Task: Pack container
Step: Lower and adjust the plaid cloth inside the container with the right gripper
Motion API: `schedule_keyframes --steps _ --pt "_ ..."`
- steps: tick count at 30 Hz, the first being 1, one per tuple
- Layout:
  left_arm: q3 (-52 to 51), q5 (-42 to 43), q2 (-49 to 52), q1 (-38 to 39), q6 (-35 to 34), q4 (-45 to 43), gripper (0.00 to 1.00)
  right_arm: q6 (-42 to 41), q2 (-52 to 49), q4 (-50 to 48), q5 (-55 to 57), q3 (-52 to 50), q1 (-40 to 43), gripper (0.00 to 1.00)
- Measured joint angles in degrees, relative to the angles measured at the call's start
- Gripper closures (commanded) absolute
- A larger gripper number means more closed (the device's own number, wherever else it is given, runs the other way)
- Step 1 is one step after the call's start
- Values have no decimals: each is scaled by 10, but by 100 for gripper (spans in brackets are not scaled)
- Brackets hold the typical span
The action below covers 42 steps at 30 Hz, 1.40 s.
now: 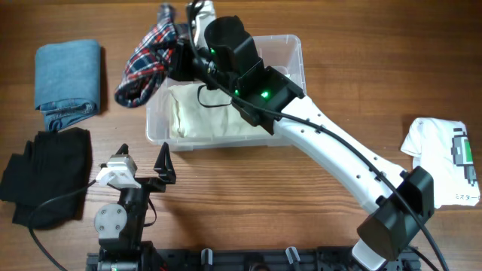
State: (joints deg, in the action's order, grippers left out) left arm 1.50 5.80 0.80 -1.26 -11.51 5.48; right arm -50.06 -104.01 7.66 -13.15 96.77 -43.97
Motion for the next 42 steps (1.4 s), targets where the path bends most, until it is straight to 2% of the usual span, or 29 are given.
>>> schedule_keyframes --steps 5,13,34,42 --pt "0 0 0 0 0 0 0 -76 0 0 75 0 0 96" --pt "0 0 0 0 0 0 0 -153 -10 -7 119 0 0 96" --pt "0 0 0 0 0 0 0 -248 -111 -35 139 0 1 96" --pt "0 0 0 0 0 0 0 -257 -117 -34 152 0 0 94"
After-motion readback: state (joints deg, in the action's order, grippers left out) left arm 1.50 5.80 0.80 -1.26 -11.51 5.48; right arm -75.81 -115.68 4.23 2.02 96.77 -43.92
